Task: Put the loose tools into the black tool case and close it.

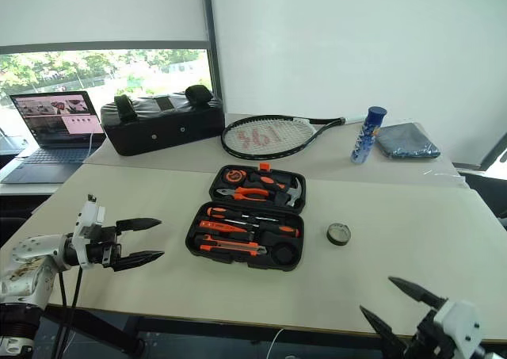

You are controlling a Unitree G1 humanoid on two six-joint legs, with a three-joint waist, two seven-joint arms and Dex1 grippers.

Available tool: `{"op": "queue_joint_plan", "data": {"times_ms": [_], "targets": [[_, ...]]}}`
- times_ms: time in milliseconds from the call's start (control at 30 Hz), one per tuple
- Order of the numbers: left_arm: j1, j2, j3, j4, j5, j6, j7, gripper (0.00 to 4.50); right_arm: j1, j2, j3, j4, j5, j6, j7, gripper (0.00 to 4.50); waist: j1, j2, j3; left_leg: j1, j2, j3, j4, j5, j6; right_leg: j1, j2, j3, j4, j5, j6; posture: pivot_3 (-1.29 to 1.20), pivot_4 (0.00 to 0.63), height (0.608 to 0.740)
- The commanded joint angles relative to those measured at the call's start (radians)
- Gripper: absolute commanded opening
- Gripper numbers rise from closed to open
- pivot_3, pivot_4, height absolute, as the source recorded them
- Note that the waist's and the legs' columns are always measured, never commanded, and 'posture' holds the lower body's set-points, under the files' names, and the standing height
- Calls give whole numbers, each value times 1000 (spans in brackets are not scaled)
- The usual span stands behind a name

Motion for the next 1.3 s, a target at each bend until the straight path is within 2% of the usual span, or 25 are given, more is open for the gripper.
{"op": "queue_joint_plan", "data": {"times_ms": [33, 133, 233, 400, 600, 633, 667, 767, 800, 1000, 1033, 1200, 1300], "targets": [[7, -9, -12, -112, -49, 38, -3, 4492, -179, -177, 53, -67, 35, 261, -22, 4500, -2, 1, 1, 0, 0, 0, 0, 0, 0, 0, 0, 1, 0, 0, 0, 0, 150, 740], [14, -19, -36, -148, -53, 51, -9, 4492, -332, -282, 129, -36, 35, 408, -4, 4500, -1, 1, 1, 0, 0, -1, 0, 0, 0, 0, 1, 0, 0, 0, 0, 0, 150, 740], [17, -48, -67, -175, -43, 39, 0, 4492, -590, -371, 326, 83, -80, 550, 44, 4500, 2, 2, 2, -1, 0, -2, -3, 0, 0, -1, 3, -1, -1, -1, -2, 0, 150, 740], [17, -78, -87, -198, -41, 40, 27, 4492, -904, -341, 599, 298, -281, 572, 126, 4500, 3, 1, 2, -11, -1, -2, -1, 0, 0, -11, 2, -1, -2, 3, -7, 0, 150, 740], [24, -70, -89, -217, -49, 42, 29, 4492, -1059, -299, 756, 465, -419, 601, 204, 4500, 6, 2, 3, -19, -2, -3, -1, 0, 1, -17, 1, -2, -1, 4, -7, 0, 150, 740], [25, -68, -87, -219, -51, 43, 29, 4500, -1073, -289, 768, 485, -436, 603, 201, 3998, 6, 3, 3, -18, -2, -2, 0, 0, 1, -17, 1, -2, -1, 4, -7, 0, 150, 740], [25, -67, -85, -222, -52, 45, 31, 4500, -1085, -282, 777, 501, -452, 604, 200, 3836, 5, 3, 3, -19, -2, -2, 0, 0, 1, -17, 0, -2, -1, 4, -6, 0, 150, 740], [29, -65, -83, -234, -57, 49, 36, 4500, -1105, -269, 789, 524, -477, 599, 219, 2891, 2, 3, 3, -18, -2, -2, 1, 0, 1, -17, 0, -2, -1, 5, -6, 0, 150, 740], [29, -65, -84, -236, -58, 50, 38, 4500, -1106, -263, 785, 529, -479, 592, 219, 2428, 2, 3, 3, -18, -2, -2, 1, 0, 1, -16, 0, -2, -1, 5, -6, 0, 150, 740], [26, -66, -91, -239, -63, 52, 37, 4500, -1106, -262, 749, 525, -470, 559, 238, 512, 1, 3, 3, -15, -2, -2, 1, 0, 1, -14, 0, -2, 0, 6, -5, 0, 150, 740], [24, -68, -94, -238, -63, 52, 36, 4500, -1104, -265, 737, 522, -463, 552, 241, 85, 1, 3, 3, -15, -2, -2, 1, 0, 1, -15, 0, -2, 0, 6, -5, 0, 150, 740], [12, -76, -105, -231, -57, 51, 28, 4500, -1107, -259, 643, 392, -353, 520, 306, 85, 1, 4, 5, -17, -2, -2, 1, 0, 1, -16, 0, -2, 0, 6, -5, 0, 150, 740], [7, -79, -110, -216, -51, 47, 24, 4500, -1126, -254, 633, 178, -247, 690, 356, 85, -6, 7, 7, -17, -2, -2, 1, 0, 1, -17, 1, -1, 1, 6, -5, 0, 150, 740]]}}
